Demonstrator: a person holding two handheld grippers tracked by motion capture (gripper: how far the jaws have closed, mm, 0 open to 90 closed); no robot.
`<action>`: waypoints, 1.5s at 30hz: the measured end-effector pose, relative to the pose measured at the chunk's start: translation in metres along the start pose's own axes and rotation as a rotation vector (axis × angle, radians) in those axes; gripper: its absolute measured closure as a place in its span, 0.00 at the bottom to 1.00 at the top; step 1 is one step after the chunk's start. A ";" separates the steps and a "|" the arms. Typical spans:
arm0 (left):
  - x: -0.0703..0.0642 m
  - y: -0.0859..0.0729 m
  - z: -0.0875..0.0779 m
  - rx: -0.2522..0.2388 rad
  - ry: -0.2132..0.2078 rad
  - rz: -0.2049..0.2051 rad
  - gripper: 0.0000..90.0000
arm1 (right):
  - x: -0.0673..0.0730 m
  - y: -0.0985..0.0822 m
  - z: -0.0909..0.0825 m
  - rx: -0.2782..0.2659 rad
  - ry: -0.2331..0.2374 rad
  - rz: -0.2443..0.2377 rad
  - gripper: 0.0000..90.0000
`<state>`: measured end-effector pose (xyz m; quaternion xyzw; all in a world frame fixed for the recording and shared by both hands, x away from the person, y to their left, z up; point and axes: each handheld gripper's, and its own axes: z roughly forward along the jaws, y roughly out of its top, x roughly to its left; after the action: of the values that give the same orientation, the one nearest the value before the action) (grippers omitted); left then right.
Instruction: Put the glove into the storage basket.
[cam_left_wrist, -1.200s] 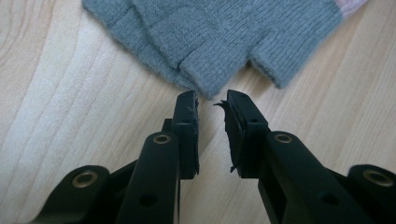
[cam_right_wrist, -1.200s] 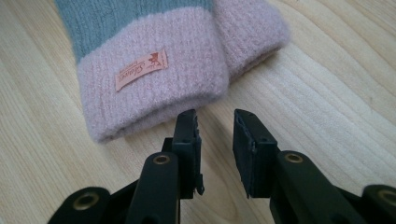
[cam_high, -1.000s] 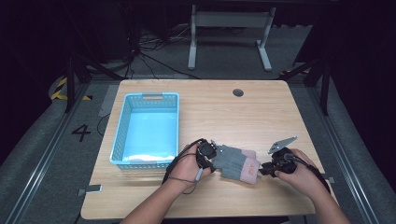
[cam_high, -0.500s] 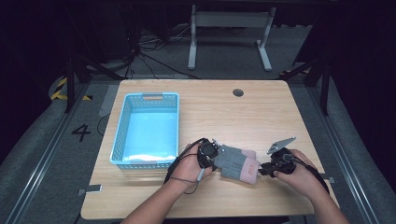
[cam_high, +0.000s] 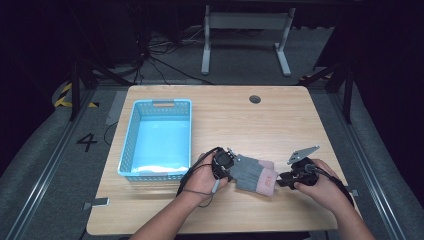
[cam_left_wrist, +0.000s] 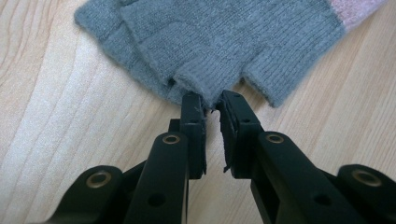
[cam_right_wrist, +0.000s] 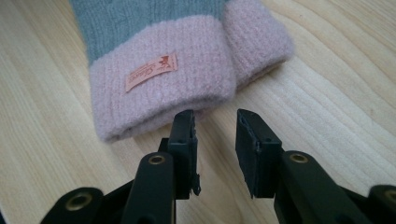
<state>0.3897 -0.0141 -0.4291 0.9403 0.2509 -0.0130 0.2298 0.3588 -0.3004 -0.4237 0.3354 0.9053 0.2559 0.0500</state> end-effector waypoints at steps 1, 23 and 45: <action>0.000 0.000 0.000 -0.001 0.000 -0.001 0.88 | 0.000 0.000 -0.001 -0.006 0.008 0.007 0.76; -0.007 0.001 -0.011 -0.039 0.018 0.005 0.96 | 0.007 0.012 -0.009 -0.071 -0.014 -0.016 0.97; -0.007 -0.001 -0.016 -0.070 0.028 -0.009 0.96 | -0.016 0.033 -0.002 -0.120 -0.054 0.061 0.98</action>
<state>0.3813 -0.0098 -0.4147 0.9307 0.2585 0.0081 0.2587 0.3894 -0.2901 -0.4071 0.3662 0.8759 0.3020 0.0867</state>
